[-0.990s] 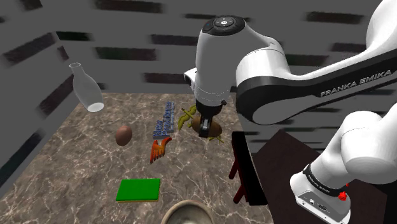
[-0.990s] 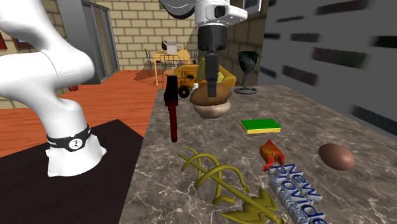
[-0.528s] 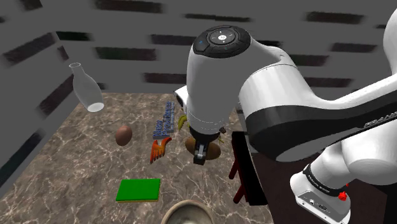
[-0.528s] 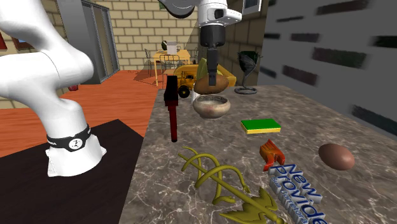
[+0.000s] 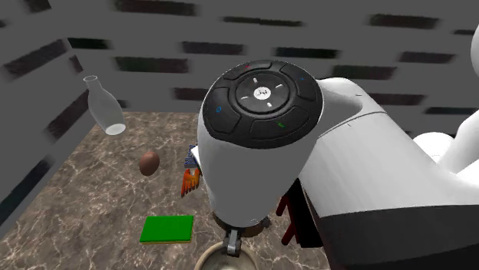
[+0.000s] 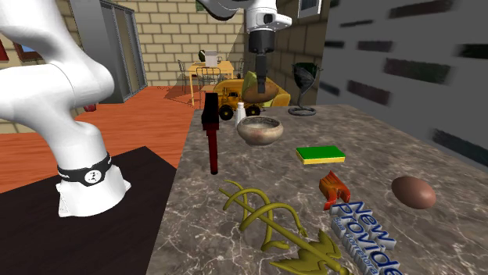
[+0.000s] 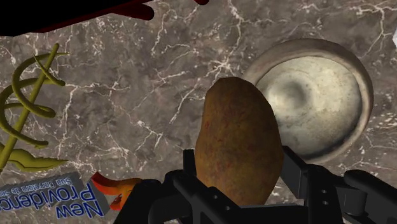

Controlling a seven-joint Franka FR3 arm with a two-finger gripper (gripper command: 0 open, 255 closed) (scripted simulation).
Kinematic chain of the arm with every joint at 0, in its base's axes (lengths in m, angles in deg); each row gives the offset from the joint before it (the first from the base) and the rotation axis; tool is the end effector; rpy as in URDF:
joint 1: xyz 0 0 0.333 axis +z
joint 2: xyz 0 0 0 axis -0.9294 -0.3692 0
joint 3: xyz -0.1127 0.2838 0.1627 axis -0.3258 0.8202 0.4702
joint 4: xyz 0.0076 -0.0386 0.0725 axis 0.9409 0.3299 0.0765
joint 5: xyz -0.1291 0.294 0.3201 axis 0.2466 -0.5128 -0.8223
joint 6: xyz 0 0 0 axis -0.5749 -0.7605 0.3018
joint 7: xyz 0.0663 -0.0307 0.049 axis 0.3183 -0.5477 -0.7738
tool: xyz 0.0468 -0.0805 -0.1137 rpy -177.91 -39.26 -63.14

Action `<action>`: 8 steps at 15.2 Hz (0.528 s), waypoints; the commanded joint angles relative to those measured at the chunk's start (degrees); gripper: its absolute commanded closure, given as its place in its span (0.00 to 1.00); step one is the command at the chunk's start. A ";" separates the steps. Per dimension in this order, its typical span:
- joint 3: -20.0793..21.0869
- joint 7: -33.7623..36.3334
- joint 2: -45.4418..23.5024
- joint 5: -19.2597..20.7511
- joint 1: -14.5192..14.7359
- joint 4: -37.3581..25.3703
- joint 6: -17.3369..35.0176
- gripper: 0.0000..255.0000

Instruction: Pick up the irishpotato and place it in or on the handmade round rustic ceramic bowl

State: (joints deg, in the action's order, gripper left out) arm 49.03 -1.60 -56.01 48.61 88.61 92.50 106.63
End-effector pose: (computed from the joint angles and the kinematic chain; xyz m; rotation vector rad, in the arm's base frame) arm 0.2586 0.5115 0.4153 2.7807 0.9636 0.1629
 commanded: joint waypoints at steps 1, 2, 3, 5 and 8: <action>2.19 4.18 -3.13 1.93 1.01 -2.55 -1.04 1.00; 3.23 6.18 -4.76 2.98 1.59 -4.03 -1.80 1.00; 4.11 8.22 -6.51 4.15 2.37 -5.58 -2.61 1.00; 4.80 10.47 -8.56 5.62 3.31 -6.60 -2.76 1.00; 4.72 11.50 -9.59 6.63 3.51 -5.13 -0.79 1.00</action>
State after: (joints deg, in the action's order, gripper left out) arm 53.70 9.41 -65.16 54.84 92.01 87.08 105.32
